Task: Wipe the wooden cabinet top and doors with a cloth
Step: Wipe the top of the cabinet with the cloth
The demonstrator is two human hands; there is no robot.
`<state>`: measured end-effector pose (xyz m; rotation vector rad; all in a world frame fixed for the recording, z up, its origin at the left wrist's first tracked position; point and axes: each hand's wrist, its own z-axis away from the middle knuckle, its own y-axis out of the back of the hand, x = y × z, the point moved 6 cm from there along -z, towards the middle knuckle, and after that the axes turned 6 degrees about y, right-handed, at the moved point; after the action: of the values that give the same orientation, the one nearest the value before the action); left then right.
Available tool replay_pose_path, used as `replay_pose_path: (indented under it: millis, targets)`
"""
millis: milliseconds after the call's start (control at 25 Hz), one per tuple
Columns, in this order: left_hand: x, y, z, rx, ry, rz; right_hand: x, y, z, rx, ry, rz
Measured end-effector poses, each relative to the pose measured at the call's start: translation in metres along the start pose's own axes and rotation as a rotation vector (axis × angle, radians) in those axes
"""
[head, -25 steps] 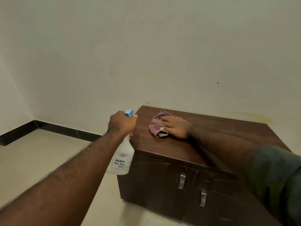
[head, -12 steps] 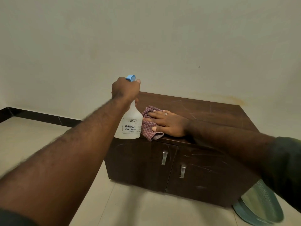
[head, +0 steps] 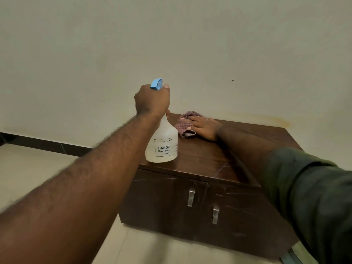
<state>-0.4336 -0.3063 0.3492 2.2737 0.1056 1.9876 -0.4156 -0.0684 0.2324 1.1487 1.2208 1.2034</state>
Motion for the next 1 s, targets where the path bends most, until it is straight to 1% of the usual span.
replay_pose_path:
  millis: [120, 240, 320, 480, 720, 880, 1000]
  targets:
    - [0.003, -0.005, -0.002, 0.041, -0.020, 0.024, 0.026, -0.003, -0.013, -0.029, -0.068, -0.013]
    - [0.007, -0.009, 0.002, 0.086, -0.071, -0.012, 0.027, -0.004, -0.015, -0.055, -0.086, -0.016]
    - [0.007, -0.011, 0.005, 0.111, -0.095, -0.048, 0.021, -0.005, -0.005, -0.060, -0.082, 0.029]
    - [0.006, -0.018, 0.012, 0.130, -0.086, -0.050, -0.006, -0.007, 0.045, -0.050, -0.014, 0.033]
    - [0.014, -0.028, 0.034, 0.179, -0.101, -0.070, -0.038, -0.014, 0.115, -0.056, 0.016, -0.013]
    - [0.012, -0.038, 0.039, 0.157, -0.089, -0.084, -0.050, -0.021, 0.163, -0.041, 0.076, -0.016]
    - [0.011, -0.051, 0.038, 0.120, -0.096, -0.091, -0.042, -0.019, 0.183, -0.056, 0.120, -0.036]
